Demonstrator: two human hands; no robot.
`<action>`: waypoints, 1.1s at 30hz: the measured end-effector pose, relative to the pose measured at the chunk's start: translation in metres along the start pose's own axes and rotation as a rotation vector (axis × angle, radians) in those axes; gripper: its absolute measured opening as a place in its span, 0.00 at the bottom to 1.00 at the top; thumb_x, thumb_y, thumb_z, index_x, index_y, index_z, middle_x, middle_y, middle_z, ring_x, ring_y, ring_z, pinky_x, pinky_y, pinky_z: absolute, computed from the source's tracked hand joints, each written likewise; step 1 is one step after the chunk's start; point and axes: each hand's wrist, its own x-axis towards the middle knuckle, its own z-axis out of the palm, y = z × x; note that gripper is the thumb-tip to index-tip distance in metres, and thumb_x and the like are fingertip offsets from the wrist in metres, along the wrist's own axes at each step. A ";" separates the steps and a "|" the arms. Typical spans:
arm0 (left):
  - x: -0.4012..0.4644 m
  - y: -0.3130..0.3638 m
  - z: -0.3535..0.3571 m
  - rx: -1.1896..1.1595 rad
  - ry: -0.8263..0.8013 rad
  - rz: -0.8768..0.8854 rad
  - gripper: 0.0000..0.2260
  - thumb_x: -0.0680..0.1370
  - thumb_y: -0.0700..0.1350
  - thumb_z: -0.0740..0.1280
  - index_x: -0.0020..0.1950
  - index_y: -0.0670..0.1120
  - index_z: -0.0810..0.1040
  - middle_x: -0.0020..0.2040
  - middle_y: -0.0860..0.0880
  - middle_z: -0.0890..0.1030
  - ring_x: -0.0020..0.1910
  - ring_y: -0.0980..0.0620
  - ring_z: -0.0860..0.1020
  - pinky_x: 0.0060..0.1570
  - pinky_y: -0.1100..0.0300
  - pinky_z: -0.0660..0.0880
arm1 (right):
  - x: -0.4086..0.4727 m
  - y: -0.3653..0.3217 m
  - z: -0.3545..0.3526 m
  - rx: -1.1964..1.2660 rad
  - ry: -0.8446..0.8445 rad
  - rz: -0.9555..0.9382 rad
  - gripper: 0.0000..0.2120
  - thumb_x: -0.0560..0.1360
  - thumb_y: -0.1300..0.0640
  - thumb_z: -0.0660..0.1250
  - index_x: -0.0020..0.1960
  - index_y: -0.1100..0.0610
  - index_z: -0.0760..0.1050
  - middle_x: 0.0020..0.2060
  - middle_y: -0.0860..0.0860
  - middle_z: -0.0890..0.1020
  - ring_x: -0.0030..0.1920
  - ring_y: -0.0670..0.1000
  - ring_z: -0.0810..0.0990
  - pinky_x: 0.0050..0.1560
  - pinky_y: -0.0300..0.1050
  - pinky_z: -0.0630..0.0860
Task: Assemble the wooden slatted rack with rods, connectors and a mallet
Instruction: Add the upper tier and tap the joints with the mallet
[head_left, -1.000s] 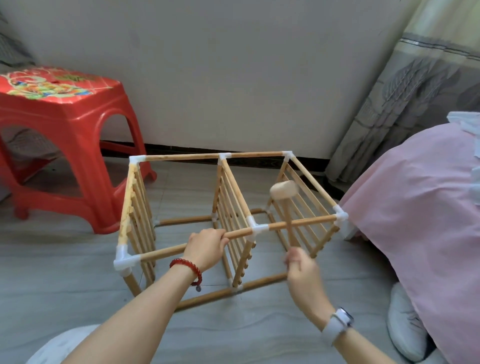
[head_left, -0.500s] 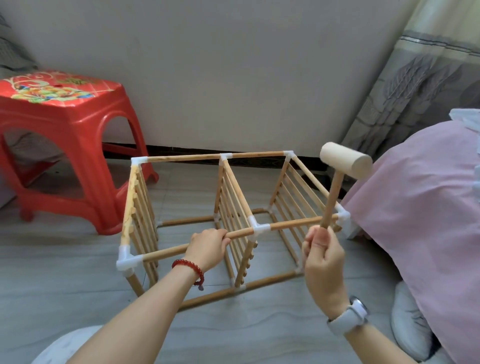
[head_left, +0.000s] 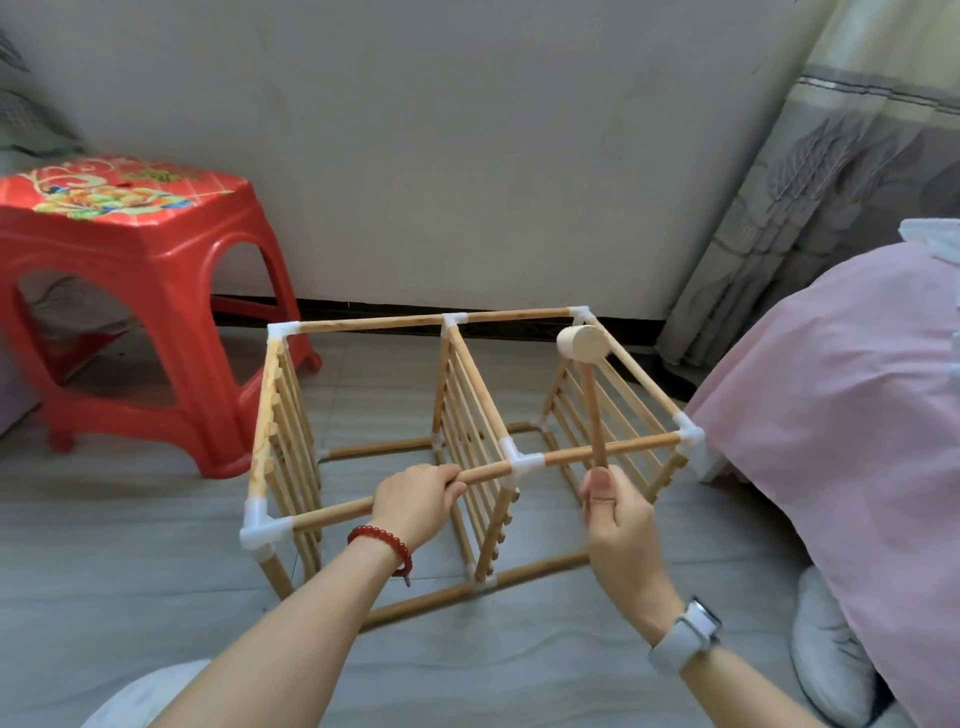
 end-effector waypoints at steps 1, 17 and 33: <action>0.001 0.000 0.000 -0.004 -0.005 0.001 0.11 0.82 0.53 0.54 0.56 0.54 0.75 0.41 0.55 0.74 0.39 0.54 0.72 0.37 0.61 0.66 | 0.002 0.000 -0.002 -0.002 -0.023 -0.002 0.16 0.81 0.59 0.52 0.35 0.54 0.66 0.25 0.47 0.67 0.25 0.45 0.66 0.27 0.34 0.63; -0.042 -0.077 -0.034 -0.379 0.220 -0.970 0.34 0.72 0.53 0.63 0.74 0.40 0.58 0.70 0.39 0.63 0.66 0.40 0.65 0.63 0.46 0.66 | 0.075 0.001 0.053 -0.405 -0.307 0.058 0.17 0.83 0.53 0.46 0.44 0.59 0.69 0.36 0.49 0.73 0.45 0.54 0.73 0.63 0.55 0.64; 0.044 -0.047 -0.215 -0.383 0.508 -0.523 0.11 0.75 0.36 0.59 0.54 0.40 0.78 0.47 0.40 0.80 0.48 0.41 0.78 0.40 0.57 0.72 | 0.115 -0.047 0.068 0.124 -0.195 0.328 0.19 0.83 0.51 0.47 0.42 0.58 0.68 0.36 0.52 0.72 0.39 0.51 0.72 0.37 0.42 0.70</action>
